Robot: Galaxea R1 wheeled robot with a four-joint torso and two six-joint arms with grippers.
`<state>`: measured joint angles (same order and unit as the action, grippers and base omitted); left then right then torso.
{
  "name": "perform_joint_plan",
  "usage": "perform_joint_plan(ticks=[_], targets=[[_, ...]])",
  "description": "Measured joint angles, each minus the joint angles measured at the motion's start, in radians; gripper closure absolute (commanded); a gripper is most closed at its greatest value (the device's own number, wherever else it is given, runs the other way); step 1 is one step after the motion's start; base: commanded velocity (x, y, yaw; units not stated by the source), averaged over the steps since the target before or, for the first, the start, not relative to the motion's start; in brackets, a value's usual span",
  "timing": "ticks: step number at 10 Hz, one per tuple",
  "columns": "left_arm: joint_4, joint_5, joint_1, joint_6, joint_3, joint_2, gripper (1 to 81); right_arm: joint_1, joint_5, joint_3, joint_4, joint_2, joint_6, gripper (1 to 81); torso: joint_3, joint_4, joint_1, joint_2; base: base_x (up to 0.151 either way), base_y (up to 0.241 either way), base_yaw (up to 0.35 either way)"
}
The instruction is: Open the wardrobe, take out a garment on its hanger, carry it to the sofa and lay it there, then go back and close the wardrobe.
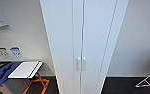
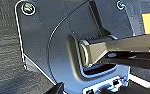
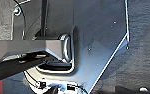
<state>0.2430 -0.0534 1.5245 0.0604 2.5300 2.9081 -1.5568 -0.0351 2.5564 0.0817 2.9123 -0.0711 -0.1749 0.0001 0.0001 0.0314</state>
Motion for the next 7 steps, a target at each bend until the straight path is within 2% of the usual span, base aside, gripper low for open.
perform_joint_plan(ticks=[7], targets=[[0.0, 0.0, 0.005, 0.0, 0.0, -0.002, 1.0, 0.001, -0.001, 0.001, 0.0, 0.002, 0.0, 1.0, 0.0, 0.0, 0.0, 0.0, 0.076, 0.0, 0.0]])
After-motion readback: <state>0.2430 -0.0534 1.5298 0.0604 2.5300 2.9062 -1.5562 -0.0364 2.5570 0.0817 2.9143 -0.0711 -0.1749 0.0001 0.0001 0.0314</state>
